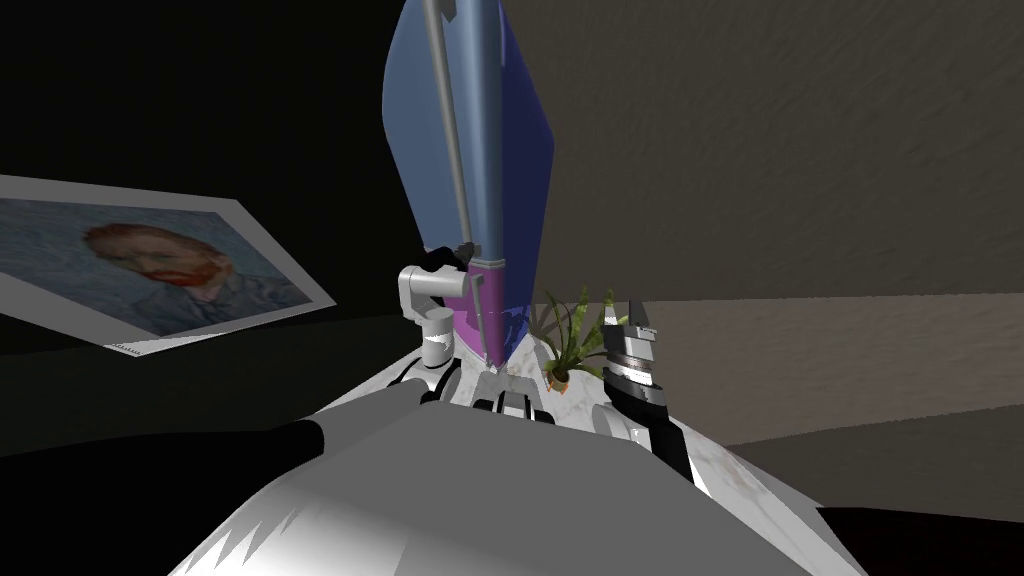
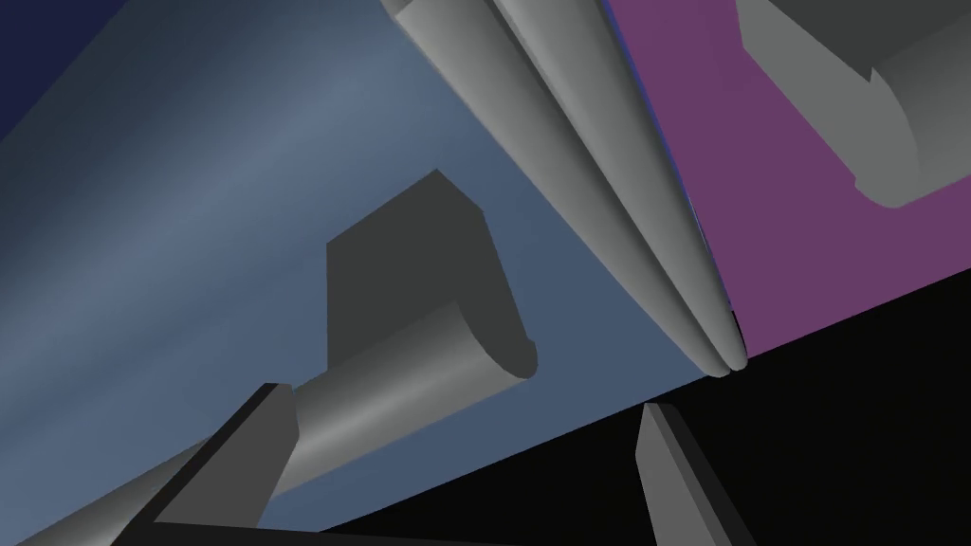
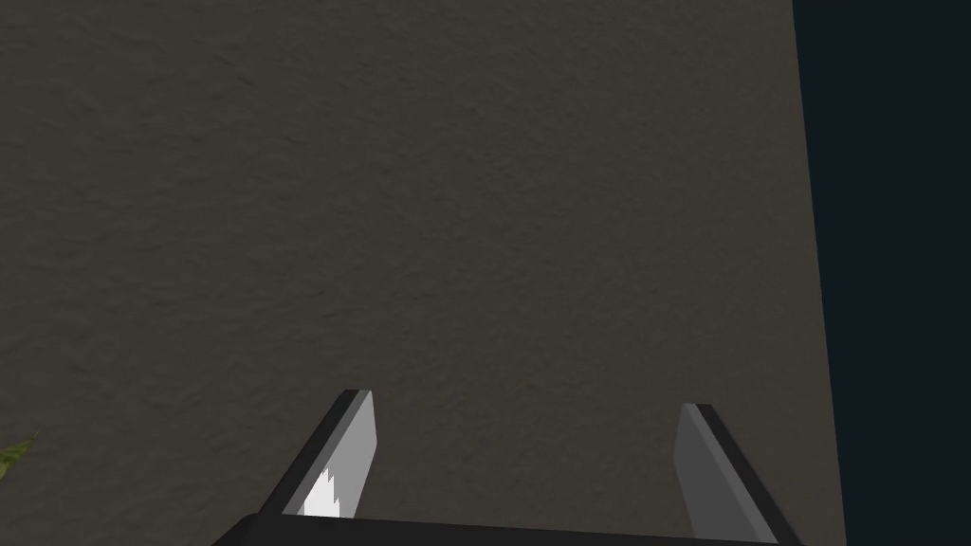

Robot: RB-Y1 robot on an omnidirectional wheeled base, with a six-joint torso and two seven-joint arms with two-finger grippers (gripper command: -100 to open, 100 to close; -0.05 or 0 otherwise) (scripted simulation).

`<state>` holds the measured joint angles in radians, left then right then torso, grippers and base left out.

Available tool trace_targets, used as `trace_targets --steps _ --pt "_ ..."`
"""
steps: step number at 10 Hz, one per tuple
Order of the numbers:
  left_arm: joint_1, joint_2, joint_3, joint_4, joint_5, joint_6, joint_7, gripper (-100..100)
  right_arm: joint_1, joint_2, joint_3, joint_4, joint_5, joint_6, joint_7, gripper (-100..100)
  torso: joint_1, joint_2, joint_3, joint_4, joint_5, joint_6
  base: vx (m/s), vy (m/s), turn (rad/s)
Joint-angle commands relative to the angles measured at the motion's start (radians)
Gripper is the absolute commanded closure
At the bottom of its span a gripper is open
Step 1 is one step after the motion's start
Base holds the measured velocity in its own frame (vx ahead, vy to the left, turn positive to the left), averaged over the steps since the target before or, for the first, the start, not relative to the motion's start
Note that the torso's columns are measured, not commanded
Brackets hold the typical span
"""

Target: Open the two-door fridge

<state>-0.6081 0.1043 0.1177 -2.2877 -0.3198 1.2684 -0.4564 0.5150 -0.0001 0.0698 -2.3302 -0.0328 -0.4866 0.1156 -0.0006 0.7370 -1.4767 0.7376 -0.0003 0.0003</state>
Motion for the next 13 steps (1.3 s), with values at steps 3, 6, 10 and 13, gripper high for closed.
trace_targets --steps 3,6,10,13 --pt "-0.042 -0.008 0.007 -0.011 -0.011 0.072 -0.019 -100 0.0 0.0 0.0 0.0 0.0 0.0 0.0 0 0.003 0.002 0.001 0.0 0.001 0.0 0.041 -0.023 -0.003" --pt "-0.034 -0.025 -0.005 -0.037 0.007 0.081 -0.029 100 0.0 0.0 0.0 0.0 0.0 0.0 0.0 0 0.002 0.002 0.001 0.0 0.001 -0.001 0.003 0.055 -0.023" --pt "-0.023 -0.064 -0.025 -0.134 0.065 0.151 -0.075 100 0.0 -0.001 0.0 0.0 0.0 0.0 0.0 0 0.011 0.003 0.001 0.004 0.004 -0.006 -0.156 0.296 -0.079" --pt "-0.016 -0.09 -0.039 -0.198 0.104 0.198 -0.105 100 0.0 -0.001 0.0 0.0 0.0 0.0 0.0 0 0.013 -0.004 -0.005 0.006 0.004 -0.009 -0.136 0.329 -0.071"
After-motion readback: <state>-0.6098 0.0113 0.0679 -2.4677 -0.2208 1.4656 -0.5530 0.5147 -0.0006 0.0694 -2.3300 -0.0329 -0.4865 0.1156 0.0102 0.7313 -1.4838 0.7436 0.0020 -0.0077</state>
